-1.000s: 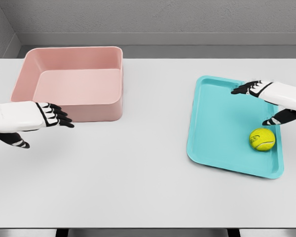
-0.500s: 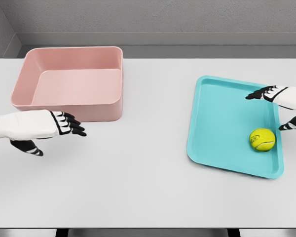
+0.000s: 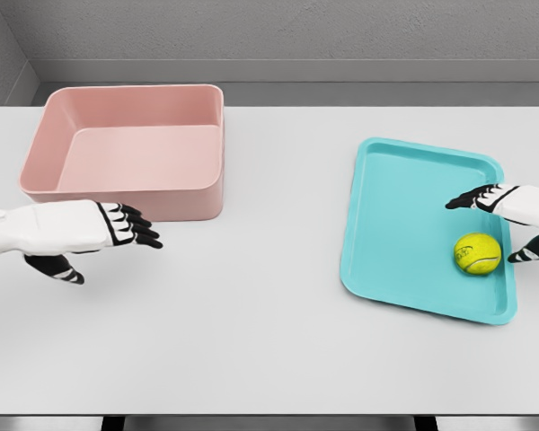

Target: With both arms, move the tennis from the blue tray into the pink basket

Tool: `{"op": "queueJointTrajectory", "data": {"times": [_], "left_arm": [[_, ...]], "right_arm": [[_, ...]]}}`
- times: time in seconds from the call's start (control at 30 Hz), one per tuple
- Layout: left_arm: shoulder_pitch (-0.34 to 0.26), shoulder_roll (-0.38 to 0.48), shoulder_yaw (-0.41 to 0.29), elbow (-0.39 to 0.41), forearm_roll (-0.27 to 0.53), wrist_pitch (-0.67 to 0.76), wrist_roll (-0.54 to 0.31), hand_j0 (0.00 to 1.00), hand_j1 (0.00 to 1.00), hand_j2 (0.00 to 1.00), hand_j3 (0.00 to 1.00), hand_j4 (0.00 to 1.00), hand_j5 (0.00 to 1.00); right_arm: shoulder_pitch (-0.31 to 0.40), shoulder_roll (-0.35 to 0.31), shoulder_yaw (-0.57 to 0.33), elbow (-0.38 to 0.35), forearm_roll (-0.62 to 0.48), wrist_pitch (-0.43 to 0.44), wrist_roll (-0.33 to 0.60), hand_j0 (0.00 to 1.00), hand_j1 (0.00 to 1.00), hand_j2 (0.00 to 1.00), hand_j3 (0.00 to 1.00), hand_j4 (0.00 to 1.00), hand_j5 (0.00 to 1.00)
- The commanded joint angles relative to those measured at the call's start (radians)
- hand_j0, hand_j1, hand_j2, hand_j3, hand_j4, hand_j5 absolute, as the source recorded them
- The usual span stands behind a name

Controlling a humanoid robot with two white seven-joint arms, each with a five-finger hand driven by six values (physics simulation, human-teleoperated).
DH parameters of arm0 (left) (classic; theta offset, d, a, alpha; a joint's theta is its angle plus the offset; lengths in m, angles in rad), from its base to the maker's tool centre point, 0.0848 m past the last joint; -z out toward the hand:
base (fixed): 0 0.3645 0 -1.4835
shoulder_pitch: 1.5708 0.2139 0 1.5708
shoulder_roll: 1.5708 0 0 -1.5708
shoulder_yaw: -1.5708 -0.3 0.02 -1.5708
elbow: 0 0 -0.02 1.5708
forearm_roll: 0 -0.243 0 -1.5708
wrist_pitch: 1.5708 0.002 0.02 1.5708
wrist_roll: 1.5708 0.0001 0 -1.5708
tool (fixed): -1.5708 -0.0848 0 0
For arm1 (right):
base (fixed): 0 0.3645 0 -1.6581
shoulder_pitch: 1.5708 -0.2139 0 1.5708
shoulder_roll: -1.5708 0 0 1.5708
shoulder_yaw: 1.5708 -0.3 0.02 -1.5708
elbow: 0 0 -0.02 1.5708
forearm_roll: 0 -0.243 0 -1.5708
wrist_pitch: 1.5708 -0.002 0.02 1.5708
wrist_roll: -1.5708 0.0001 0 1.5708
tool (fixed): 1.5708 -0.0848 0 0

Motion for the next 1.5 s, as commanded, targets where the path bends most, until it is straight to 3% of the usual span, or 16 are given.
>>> {"op": "queueJointTrajectory", "data": {"times": [0.0,0.2,0.33,0.43,0.7,0.8,0.87,1.07,1.13,1.23,1.47], "left_arm": [[-0.003,-0.020,0.000,0.000,-0.026,0.003,0.002,1.00,1.00,1.00,1.00,1.00,1.00],[-0.011,-0.040,-0.001,0.000,-0.082,0.003,0.006,1.00,1.00,1.00,1.00,1.00,1.00],[-0.031,-0.107,-0.013,0.000,-0.136,0.003,0.008,1.00,1.00,1.00,1.00,1.00,1.00],[-0.120,-0.156,-0.142,0.000,-0.136,0.003,0.009,1.00,1.00,1.00,1.00,1.00,1.00],[-0.150,-0.219,-0.187,0.000,-0.133,0.003,0.017,1.00,1.00,1.00,1.00,1.00,1.00],[-0.150,-0.225,-0.198,0.000,-0.129,0.003,0.205,1.00,1.00,1.00,1.00,1.00,1.00],[-0.149,-0.224,-0.199,0.000,-0.122,0.003,0.275,1.00,1.00,1.00,1.00,1.00,1.00],[-0.147,-0.202,-0.280,0.000,-0.132,0.003,0.268,1.00,1.00,1.00,1.00,1.00,1.00],[-0.149,-0.196,-0.339,0.000,-0.132,0.003,0.267,1.00,1.00,1.00,1.00,1.00,1.00],[-0.184,-0.170,-0.348,0.000,-0.136,0.003,0.209,1.00,1.00,1.00,1.00,1.00,1.00],[-0.206,-0.155,-0.351,0.000,-0.136,0.003,0.206,1.00,1.00,1.00,1.00,1.00,1.00]], "right_arm": [[0.000,-0.001,-0.001,-0.008,-0.005,0.002,0.000,1.00,1.00,1.00,1.00,1.00,1.00],[0.018,0.001,0.000,-0.024,-0.005,0.002,0.000,1.00,1.00,1.00,1.00,1.00,1.00],[0.025,0.002,0.000,-0.022,-0.007,0.002,0.000,1.00,1.00,1.00,1.00,1.00,1.00],[0.031,0.005,0.000,-0.021,-0.007,0.002,-0.002,1.00,1.00,1.00,1.00,1.00,1.00],[0.037,0.005,0.000,-0.016,-0.007,0.002,-0.004,1.00,1.00,1.00,1.00,1.00,1.00],[0.038,0.005,0.002,-0.011,-0.007,0.002,-0.004,1.00,1.00,1.00,1.00,1.00,1.00],[0.038,0.007,0.005,-0.011,-0.007,0.002,-0.004,0.98,0.98,0.98,0.98,0.98,0.98],[0.046,0.028,0.008,-0.011,-0.007,0.002,-0.004,0.98,0.98,0.98,0.98,0.98,0.98],[0.051,0.033,0.008,-0.011,-0.007,0.002,-0.004,0.98,0.98,0.98,0.98,0.98,0.98],[0.057,0.033,0.008,-0.010,-0.007,0.002,-0.004,0.97,0.97,0.97,0.97,0.97,0.97],[0.060,0.035,0.010,-0.001,-0.007,0.002,-0.004,0.97,0.97,0.97,0.97,0.97,0.97]]}}
